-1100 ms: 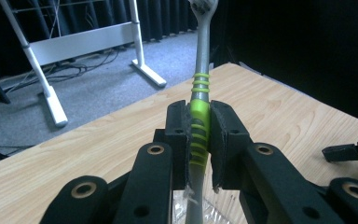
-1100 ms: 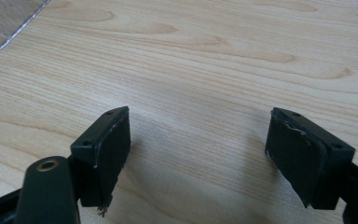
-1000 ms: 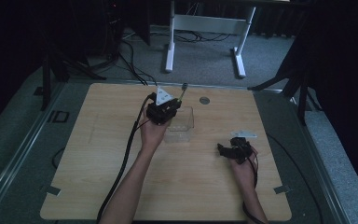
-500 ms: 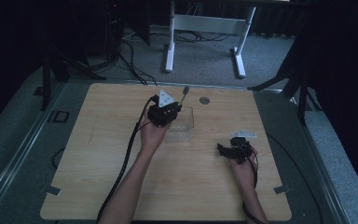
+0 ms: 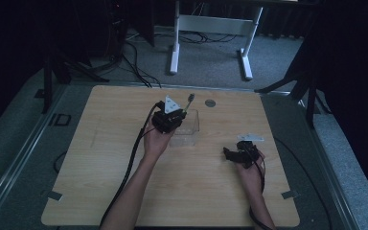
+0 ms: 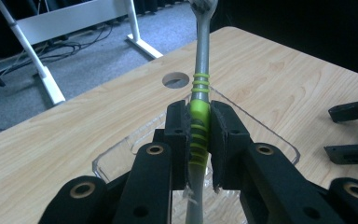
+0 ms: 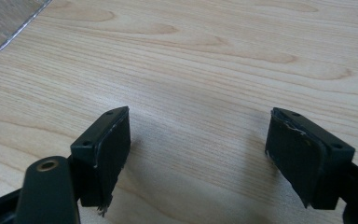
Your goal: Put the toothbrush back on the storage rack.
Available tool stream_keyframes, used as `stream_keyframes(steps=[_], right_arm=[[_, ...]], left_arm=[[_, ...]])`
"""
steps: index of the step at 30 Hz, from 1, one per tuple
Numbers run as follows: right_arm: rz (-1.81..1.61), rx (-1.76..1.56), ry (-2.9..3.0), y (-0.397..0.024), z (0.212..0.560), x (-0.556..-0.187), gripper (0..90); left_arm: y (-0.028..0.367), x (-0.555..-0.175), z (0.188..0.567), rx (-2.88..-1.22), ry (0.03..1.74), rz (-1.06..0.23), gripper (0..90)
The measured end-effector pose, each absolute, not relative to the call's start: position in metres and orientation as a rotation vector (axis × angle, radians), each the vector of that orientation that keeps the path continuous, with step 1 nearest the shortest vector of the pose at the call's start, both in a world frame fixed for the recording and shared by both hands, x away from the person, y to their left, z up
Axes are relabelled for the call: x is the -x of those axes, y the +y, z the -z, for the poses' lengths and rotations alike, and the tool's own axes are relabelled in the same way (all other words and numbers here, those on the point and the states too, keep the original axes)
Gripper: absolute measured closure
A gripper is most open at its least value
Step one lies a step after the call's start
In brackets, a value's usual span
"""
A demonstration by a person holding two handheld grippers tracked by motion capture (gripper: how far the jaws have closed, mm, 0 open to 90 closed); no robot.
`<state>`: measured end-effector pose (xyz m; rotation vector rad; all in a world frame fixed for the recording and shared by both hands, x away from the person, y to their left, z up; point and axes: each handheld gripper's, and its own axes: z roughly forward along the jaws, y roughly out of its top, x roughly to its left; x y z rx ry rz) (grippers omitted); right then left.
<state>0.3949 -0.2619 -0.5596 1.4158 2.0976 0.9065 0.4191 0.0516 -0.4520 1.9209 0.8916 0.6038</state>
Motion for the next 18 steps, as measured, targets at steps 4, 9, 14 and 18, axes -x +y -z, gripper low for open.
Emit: stream_keyframes(steps=[4, 9, 14, 18], right_arm=[[-0.907, -1.416, 2.097, -0.262, 0.560, -0.395, 22.0], [-0.907, -1.416, 2.097, -0.262, 0.560, -0.395, 22.0], [-0.907, -1.416, 2.096, -0.262, 0.560, -0.395, 22.0], [-0.907, -1.416, 2.097, -0.262, 0.560, -0.395, 22.0]], left_arm=[[0.047, -0.417, 0.457, -1.952, 0.878, -0.605, 78.2], [0.046, -0.415, 0.461, -1.968, 0.875, -0.601, 78.1], [0.046, -0.413, 0.464, -1.975, 0.878, -0.583, 77.9], [0.043, -0.409, 0.466, -1.986, 0.867, -0.569, 76.2]])
